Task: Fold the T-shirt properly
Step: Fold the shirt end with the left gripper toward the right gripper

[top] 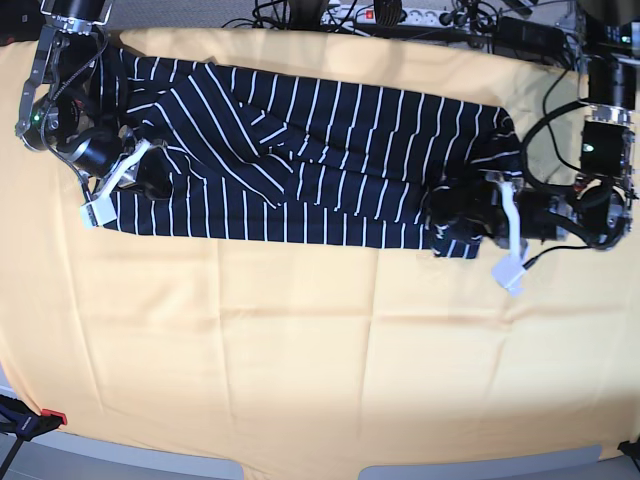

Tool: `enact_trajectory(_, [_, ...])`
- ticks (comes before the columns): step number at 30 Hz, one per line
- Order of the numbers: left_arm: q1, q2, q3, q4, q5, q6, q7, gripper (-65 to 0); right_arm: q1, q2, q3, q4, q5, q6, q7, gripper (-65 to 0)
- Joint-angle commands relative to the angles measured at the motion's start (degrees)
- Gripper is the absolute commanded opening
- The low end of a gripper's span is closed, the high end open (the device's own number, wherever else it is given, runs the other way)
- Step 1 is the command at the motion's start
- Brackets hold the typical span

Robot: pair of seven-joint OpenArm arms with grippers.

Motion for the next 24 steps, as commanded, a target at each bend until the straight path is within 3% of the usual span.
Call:
enact_trajectory(1, [-1.0,0.2,-0.5,0.6,-1.4,-0.4,-1.5,-65.0,0.6,0.8,0.3,1.0,1.0,0.3,1.3,-63.1])
enact_trajectory(7, [-0.7,6.7,-0.5,-0.8,-1.4,-3.0,-2.9,-65.0,0.6,0.8,0.3,1.0,1.1,0.3,1.3,-63.1])
enact_trajectory(11, [-0.7,9.7,-0.5,-1.6,-1.4,-3.0,-2.7,-65.0,0.6,0.8,0.3,1.0,1.1,0.3,1.3,-63.1])
enact_trajectory(12, [-0.7,10.3,-0.5,-1.6,-1.4,-3.0,-2.5,-63.1,0.6,0.8,0.3,1.0,1.1,0.3,1.3,-63.1])
enact_trajectory(16, [-0.8,11.1,-0.5,-1.6,-1.4,-2.9,-2.4,-31.3,0.6,0.8,0.3,1.0,1.1,0.3,1.3,-63.0])
enact_trajectory(17, [-0.7,11.1,-0.5,-1.6,-1.4,-2.9,-2.4,-26.5,0.6,0.8,0.3,1.0,1.1,0.3,1.3,-63.1])
enact_trajectory(21, [-0.8,11.5,-0.5,-1.6,-1.4,0.1,-2.6,-25.3,0.6,0.8,0.3,1.0,1.3,0.3,1.3,-63.0])
enact_trajectory(24, [-0.9,11.4,-1.7,-1.4,-1.4,-3.5,-2.6,-30.1,0.6,0.8,0.3,1.0,2.0,0.3,1.3,-63.1])
